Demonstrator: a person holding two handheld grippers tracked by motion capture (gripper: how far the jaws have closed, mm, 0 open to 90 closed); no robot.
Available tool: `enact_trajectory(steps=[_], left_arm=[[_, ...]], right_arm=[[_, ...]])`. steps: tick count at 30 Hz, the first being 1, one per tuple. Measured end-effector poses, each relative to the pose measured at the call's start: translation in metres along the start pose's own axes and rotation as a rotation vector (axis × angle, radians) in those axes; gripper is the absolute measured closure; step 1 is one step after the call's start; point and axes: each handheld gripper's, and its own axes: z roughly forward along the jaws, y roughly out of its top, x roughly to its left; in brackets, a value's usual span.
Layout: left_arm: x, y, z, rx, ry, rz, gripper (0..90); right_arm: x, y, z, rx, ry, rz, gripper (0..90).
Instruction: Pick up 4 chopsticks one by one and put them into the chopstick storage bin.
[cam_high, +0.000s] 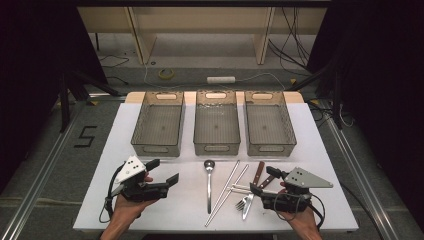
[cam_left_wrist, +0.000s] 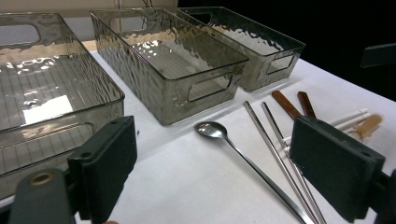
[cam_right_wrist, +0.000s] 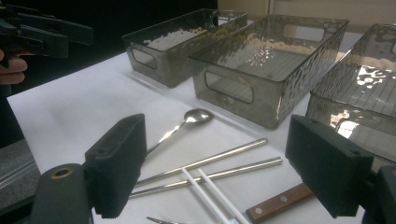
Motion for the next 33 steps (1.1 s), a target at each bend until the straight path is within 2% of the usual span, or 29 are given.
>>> enact_trajectory(steps=[8, 11, 12, 14, 16, 19, 21, 22, 23, 25, 26, 27, 30, 31, 33], left_arm=[[0.0, 0.0, 0.0, 0.004, 0.001, 0.003, 14.4], [0.0, 0.0, 0.0, 0.003, 0.001, 0.003, 14.4], [0.0, 0.0, 0.0, 0.003, 0.002, 0.001, 14.4], [0.0, 0.0, 0.001, 0.004, 0.001, -0.003, 14.5], [0.0, 0.0, 0.001, 0.004, 0.001, -0.003, 14.4], [0.0, 0.0, 0.001, 0.005, 0.002, -0.005, 14.4], [0.001, 0.0, 0.001, 0.005, 0.003, -0.003, 14.4], [0.001, 0.0, 0.002, 0.006, 0.003, -0.002, 14.4], [0.001, 0.0, 0.002, 0.007, 0.004, -0.002, 14.4], [0.001, 0.0, 0.002, 0.008, 0.003, 0.002, 14.4], [0.001, 0.0, 0.002, 0.007, 0.004, 0.0, 14.4], [0.001, 0.0, 0.002, 0.008, 0.004, 0.002, 14.4], [0.001, 0.0, 0.002, 0.009, 0.004, 0.001, 14.4], [0.001, 0.0, 0.003, 0.009, 0.003, 0.0, 14.4], [0.002, 0.0, 0.003, 0.01, 0.001, -0.007, 14.4]], right_arm=[[-0.002, 0.003, 0.0, 0.029, 0.014, -0.021, 23.1], [-0.007, 0.009, -0.002, 0.069, 0.027, -0.05, 25.5], [-0.007, 0.009, -0.002, 0.069, 0.027, -0.05, 25.5], [-0.016, 0.015, -0.003, 0.112, 0.037, -0.066, 27.8], [-0.019, 0.018, -0.002, 0.128, 0.044, -0.072, 28.4], [-0.027, 0.024, 0.001, 0.2, 0.065, -0.099, 27.8], [-0.03, 0.028, 0.002, 0.25, 0.06, -0.134, 29.9], [-0.034, 0.033, 0.003, 0.311, 0.071, -0.166, 30.0], [-0.034, 0.033, 0.003, 0.311, 0.071, -0.166, 30.0], [-0.041, 0.037, 0.006, 0.377, 0.071, -0.197, 31.6], [-0.043, 0.038, 0.006, 0.399, 0.077, -0.204, 32.0], [-0.043, 0.038, 0.006, 0.399, 0.077, -0.204, 32.0], [-0.052, 0.039, 0.011, 0.474, 0.111, -0.214, 31.3], [-0.058, 0.038, 0.014, 0.496, 0.11, -0.208, 32.6], [-0.061, 0.037, 0.015, 0.513, 0.106, -0.206, 32.8]])
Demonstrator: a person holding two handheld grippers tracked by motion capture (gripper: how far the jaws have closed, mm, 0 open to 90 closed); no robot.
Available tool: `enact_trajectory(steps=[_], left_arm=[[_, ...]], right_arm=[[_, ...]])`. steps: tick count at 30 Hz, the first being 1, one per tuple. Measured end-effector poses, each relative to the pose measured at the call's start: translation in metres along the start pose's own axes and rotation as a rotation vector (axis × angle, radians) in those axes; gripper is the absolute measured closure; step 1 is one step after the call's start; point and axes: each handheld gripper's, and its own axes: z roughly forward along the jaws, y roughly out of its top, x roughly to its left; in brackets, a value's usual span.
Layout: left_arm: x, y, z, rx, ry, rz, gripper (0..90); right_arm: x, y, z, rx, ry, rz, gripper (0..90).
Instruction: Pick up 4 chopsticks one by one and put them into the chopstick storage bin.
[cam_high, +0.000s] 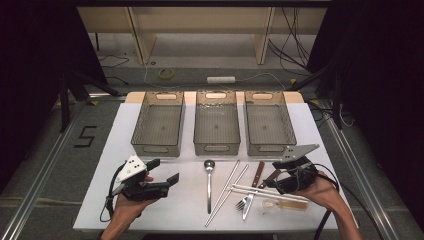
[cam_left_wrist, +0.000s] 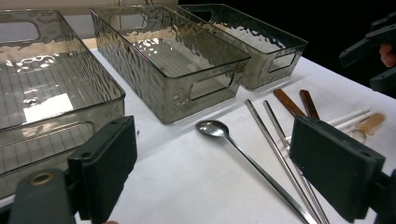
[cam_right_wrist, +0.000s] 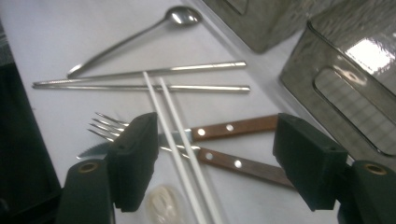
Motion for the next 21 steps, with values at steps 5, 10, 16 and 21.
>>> enact_trajectory(steps=[5, 10, 16, 21], left_arm=[[0.001, 0.0, 0.001, 0.002, -0.001, 0.001, 14.4], [0.0, 0.0, 0.001, 0.003, -0.001, 0.004, 14.4], [0.0, 0.0, 0.001, 0.002, 0.0, 0.001, 14.4], [0.0, 0.0, 0.0, 0.001, 0.001, 0.001, 14.4]], right_arm=[[-0.007, -0.003, 0.007, 0.124, -0.001, -0.024, 35.2], [-0.012, -0.007, 0.012, 0.193, 0.0, -0.041, 40.6], [-0.017, -0.011, 0.022, 0.256, -0.002, -0.058, 46.8], [-0.013, -0.013, 0.03, 0.309, 0.002, -0.086, 53.0]])
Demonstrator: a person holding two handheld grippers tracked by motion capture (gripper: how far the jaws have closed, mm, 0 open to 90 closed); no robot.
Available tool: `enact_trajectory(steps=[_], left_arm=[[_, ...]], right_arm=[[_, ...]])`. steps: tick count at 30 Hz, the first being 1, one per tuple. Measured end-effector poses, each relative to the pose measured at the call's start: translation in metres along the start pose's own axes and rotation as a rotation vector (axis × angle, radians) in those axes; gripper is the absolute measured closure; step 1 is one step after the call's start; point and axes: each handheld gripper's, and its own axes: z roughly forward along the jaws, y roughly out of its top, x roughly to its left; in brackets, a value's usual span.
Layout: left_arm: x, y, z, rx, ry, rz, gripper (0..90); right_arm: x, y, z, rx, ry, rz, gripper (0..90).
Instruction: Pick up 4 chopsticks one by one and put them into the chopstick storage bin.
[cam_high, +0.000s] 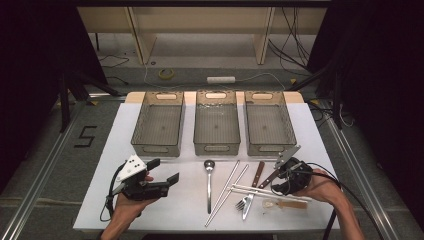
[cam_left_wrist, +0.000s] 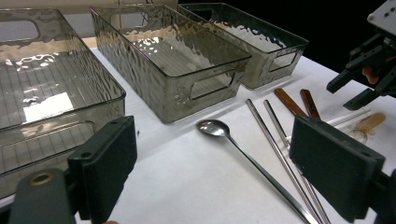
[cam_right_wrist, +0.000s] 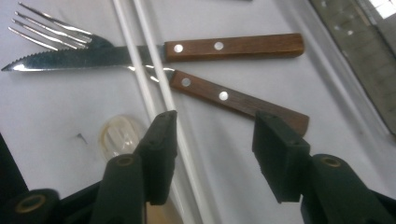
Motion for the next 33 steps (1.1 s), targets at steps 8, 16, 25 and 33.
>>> enact_trajectory(steps=[8, 16, 25, 33], left_arm=[[0.0, 0.0, 0.0, 0.001, 0.002, 0.003, 14.4], [0.001, 0.0, 0.0, 0.002, 0.002, 0.005, 14.4], [0.001, 0.0, -0.001, -0.004, 0.006, 0.005, 14.4], [0.001, 0.0, -0.001, -0.003, 0.007, 0.007, 14.5]], right_arm=[[0.004, 0.001, 0.009, 0.06, 0.009, -0.071, 63.0], [0.005, 0.0, 0.014, 0.1, 0.02, -0.118, 69.8], [0.005, -0.001, 0.017, 0.131, 0.035, -0.158, 74.9], [0.006, -0.001, 0.022, 0.152, 0.04, -0.18, 76.8]])
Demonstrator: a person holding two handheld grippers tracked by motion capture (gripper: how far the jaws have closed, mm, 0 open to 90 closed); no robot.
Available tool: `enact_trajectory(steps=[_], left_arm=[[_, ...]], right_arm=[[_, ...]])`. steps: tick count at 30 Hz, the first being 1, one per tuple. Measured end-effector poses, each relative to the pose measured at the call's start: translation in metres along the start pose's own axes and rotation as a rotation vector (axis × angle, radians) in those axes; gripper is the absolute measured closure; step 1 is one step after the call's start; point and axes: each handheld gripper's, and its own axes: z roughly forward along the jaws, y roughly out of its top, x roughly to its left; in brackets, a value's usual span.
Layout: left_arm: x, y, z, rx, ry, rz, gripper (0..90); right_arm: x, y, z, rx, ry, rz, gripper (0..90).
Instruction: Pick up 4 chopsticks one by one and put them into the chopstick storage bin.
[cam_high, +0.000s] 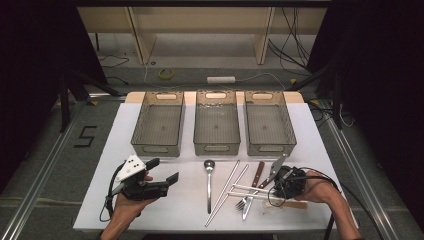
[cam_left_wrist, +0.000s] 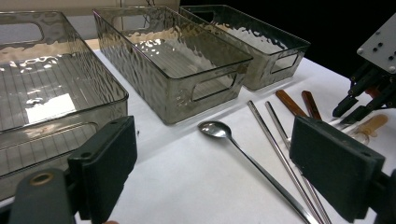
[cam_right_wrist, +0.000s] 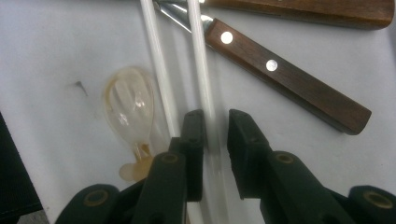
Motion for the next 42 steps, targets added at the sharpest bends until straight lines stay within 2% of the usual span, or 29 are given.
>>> enact_trajectory(steps=[9, 15, 16, 17, 20, 26, 28, 32, 33, 35, 39, 42], left_arm=[[-0.001, 0.0, 0.0, 0.001, -0.001, -0.003, 14.6], [-0.002, 0.0, 0.001, 0.008, -0.008, 0.004, 14.6], [-0.002, 0.0, 0.001, 0.01, -0.008, 0.009, 14.6], [-0.003, 0.0, 0.002, 0.011, -0.01, 0.008, 14.6], [-0.003, -0.001, 0.002, 0.013, -0.011, 0.012, 14.6], [-0.005, 0.0, 0.004, 0.033, -0.021, 0.022, 14.6], [-0.009, 0.0, 0.006, 0.055, -0.032, 0.049, 14.6], [-0.021, 0.003, 0.014, 0.092, -0.08, 0.097, 14.8], [-0.025, 0.004, 0.016, 0.097, -0.091, 0.111, 15.0], [-0.035, 0.006, 0.022, 0.11, -0.116, 0.141, 15.0], [-0.048, 0.01, 0.03, 0.16, -0.178, 0.184, 17.5], [-0.056, 0.011, 0.035, 0.197, -0.195, 0.233, 18.8]], right_arm=[[0.001, 0.001, 0.003, 0.011, 0.009, -0.037, 81.9], [0.001, -0.001, 0.002, 0.0, 0.015, -0.105, 84.7], [0.002, 0.0, 0.002, 0.002, 0.017, -0.094, 84.9], [0.002, -0.001, 0.002, 0.002, 0.01, -0.121, 85.1], [0.001, 0.0, -0.001, -0.003, -0.005, -0.135, 85.2], [0.008, 0.006, -0.021, -0.05, -0.06, -0.157, 85.3], [0.015, 0.012, -0.028, -0.058, -0.082, -0.173, 85.3], [0.029, 0.028, -0.041, -0.101, -0.088, -0.22, 85.3], [0.037, 0.036, -0.045, -0.143, -0.063, -0.241, 85.3], [0.04, 0.04, -0.047, -0.155, -0.055, -0.255, 85.3], [0.051, 0.057, -0.045, -0.142, -0.051, -0.301, 85.3], [0.054, 0.062, -0.042, -0.128, -0.05, -0.319, 85.3]])
